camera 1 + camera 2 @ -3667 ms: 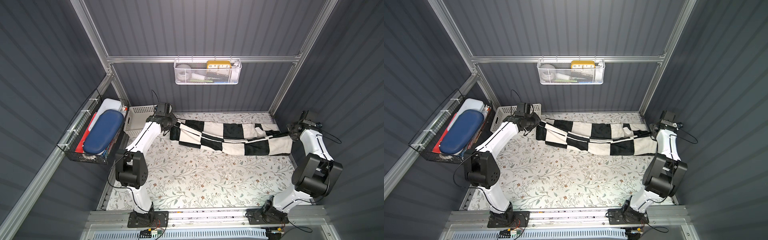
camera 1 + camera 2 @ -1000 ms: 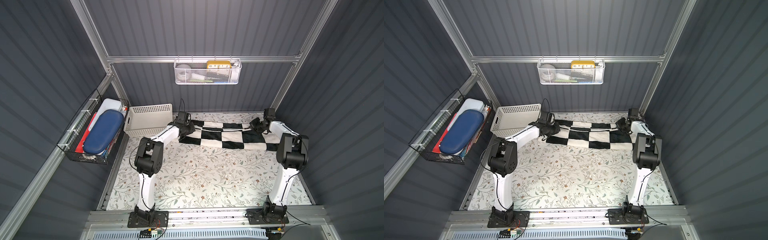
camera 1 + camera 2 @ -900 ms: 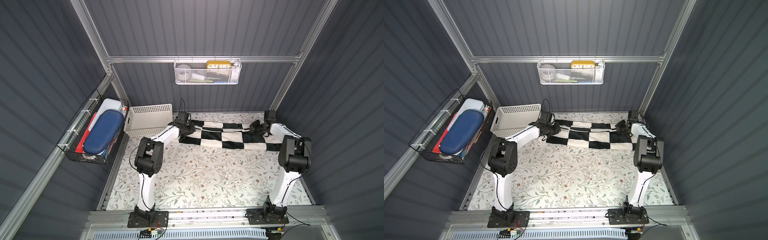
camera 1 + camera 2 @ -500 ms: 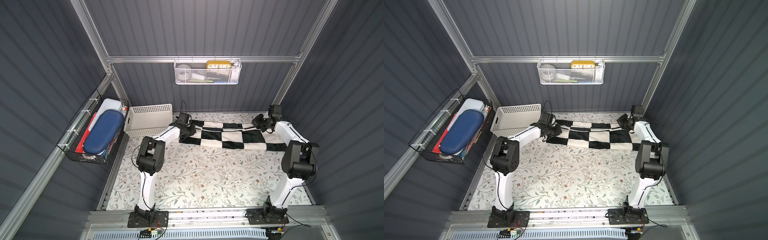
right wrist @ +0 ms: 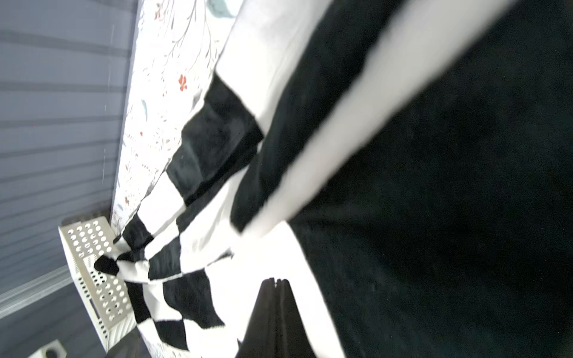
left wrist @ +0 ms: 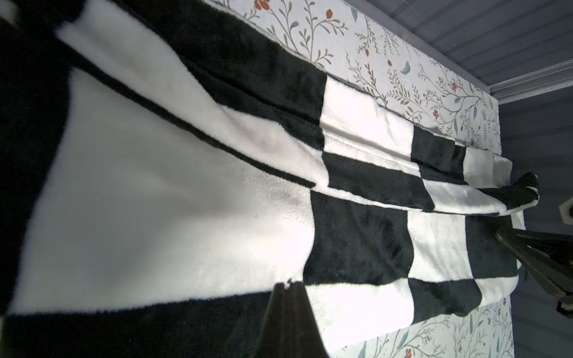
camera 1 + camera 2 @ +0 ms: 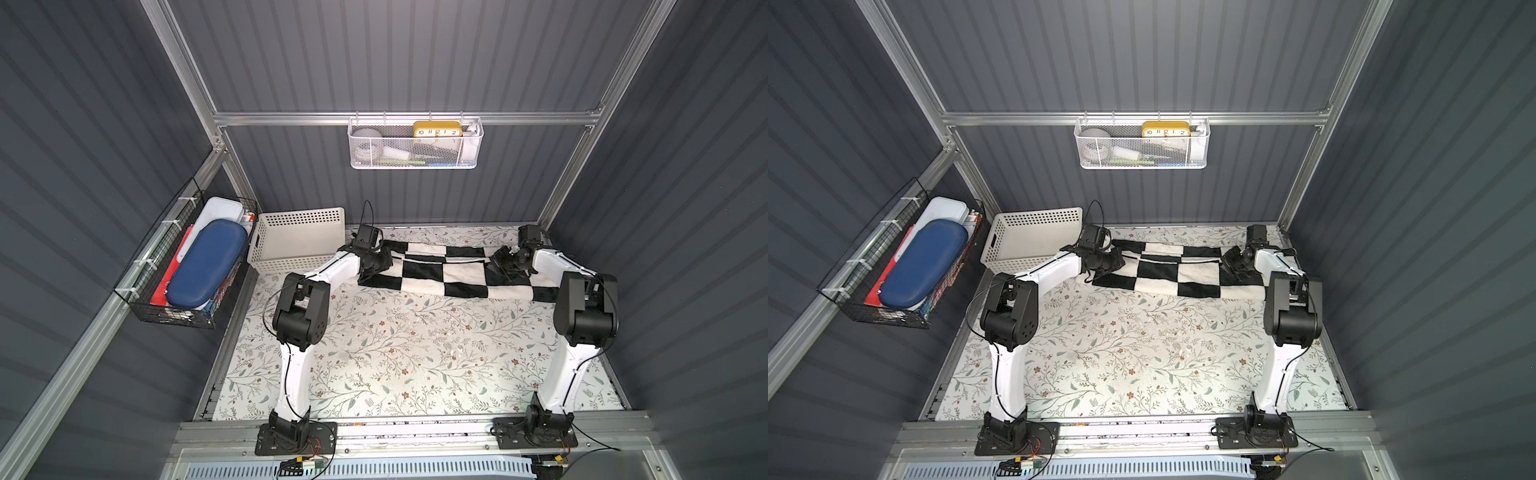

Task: Roll up the pillowcase
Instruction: Fold the pillowcase at the center of the board.

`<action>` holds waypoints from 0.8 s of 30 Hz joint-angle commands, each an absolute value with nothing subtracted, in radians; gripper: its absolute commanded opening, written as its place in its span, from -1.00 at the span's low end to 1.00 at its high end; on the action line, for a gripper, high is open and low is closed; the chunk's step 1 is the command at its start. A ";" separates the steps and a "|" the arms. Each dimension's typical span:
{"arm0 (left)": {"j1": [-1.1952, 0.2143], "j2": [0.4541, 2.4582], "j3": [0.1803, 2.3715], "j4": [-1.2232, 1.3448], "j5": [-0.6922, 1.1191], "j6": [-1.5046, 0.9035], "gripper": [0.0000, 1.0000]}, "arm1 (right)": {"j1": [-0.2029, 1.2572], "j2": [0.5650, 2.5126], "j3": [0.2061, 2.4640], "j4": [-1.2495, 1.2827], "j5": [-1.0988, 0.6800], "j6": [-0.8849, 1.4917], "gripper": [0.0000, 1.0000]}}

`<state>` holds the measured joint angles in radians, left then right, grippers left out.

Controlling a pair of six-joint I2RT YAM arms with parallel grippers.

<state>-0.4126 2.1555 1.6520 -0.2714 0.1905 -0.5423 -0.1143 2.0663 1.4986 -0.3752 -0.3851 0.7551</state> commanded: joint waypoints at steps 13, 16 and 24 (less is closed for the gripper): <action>-0.411 2.168 1.709 -0.346 0.187 -0.518 -1.00 | -0.118 2.418 2.004 -0.342 -0.294 0.796 -1.00; -0.412 2.165 1.706 -0.347 0.180 -0.519 -1.00 | -0.127 2.489 2.128 -0.349 -0.275 0.793 -1.00; -0.385 2.182 1.714 -0.344 0.169 -0.496 -0.99 | -0.116 2.280 1.962 -0.428 -0.373 0.719 -1.00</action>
<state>-0.4080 2.1563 1.6852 -0.3241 0.1688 -0.5335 -0.1337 2.4115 2.0624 -0.4061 -0.3332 0.7555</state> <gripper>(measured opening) 0.046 0.041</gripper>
